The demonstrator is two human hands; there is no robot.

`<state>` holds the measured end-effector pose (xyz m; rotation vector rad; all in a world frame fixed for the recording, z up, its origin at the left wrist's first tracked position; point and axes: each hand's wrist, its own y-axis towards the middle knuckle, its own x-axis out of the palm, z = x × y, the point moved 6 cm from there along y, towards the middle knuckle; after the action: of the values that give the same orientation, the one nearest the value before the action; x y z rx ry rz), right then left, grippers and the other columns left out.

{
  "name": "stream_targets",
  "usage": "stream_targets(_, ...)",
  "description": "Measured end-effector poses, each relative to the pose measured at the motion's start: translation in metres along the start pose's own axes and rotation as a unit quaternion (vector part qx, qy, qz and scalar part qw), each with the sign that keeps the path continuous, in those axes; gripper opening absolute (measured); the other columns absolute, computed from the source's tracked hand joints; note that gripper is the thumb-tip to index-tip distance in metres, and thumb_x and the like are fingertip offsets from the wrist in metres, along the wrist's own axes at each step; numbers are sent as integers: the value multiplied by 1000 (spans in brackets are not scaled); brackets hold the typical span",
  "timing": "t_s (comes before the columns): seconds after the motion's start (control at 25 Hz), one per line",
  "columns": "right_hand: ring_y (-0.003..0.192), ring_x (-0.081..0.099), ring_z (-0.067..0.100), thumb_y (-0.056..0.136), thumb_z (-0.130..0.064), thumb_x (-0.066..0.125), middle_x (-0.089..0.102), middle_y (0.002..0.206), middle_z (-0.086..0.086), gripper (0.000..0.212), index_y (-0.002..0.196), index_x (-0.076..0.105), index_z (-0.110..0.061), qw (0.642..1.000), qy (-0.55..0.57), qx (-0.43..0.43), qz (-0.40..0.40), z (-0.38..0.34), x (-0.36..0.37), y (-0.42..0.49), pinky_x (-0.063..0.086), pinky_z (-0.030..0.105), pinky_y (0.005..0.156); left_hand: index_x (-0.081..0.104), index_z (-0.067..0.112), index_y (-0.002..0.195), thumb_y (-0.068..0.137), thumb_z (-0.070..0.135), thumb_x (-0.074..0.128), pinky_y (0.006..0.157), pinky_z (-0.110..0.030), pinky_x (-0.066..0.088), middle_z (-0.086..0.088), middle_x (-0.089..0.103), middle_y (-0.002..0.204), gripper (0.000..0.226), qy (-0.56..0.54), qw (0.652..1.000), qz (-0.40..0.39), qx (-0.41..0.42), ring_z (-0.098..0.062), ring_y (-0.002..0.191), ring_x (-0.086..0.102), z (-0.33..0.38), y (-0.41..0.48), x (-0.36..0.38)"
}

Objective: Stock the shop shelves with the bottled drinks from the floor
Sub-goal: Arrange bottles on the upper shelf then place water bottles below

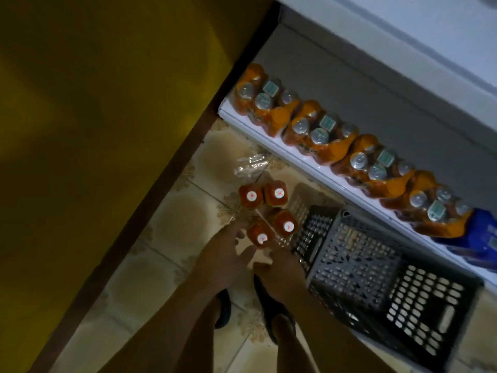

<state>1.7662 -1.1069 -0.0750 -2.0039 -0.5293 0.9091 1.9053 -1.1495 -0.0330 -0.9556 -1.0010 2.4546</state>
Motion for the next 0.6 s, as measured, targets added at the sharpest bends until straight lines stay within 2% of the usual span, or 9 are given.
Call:
stream_targets(0.08,131,48,25,93,-41,58,49,142,6,61,146,35,-22,999,-33,22,0,16,20,42,42,35,104,49,32,125,90,32,65,90,-33,50,13,55,108,39,6,1000,-9,1,-8,100,55,-31,41,17)
stream_targets(0.16,129,50,27,94,-40,58,48,141,8,64,148,29,-21,997,-65,40,14,27,30,75,44,37,102,50,29,125,90,31,65,87,-32,49,10,57,107,37,10,1000,-12,2,-10,99,55,-51,72,28)
stream_targets(0.32,114,60,31,94,-41,56,54,130,10,55,139,34,-21,992,-86,74,50,45,41,126,52,41,91,51,28,126,91,29,65,81,-24,44,10,58,105,38,11,999,-45,13,-8,97,55,-68,110,55)
stream_targets(0.48,114,60,30,98,-43,51,54,128,13,60,144,25,-16,983,-161,60,56,52,59,150,52,40,86,49,31,128,92,30,64,80,-22,42,12,58,107,40,23,997,-77,24,-6,98,55,-78,123,70)
stream_targets(0.6,113,60,32,97,-37,54,57,125,15,61,144,23,-14,987,-127,65,72,53,66,157,52,40,87,49,31,129,91,30,65,82,-23,45,12,58,106,41,39,996,-77,10,-6,98,55,-90,121,69)
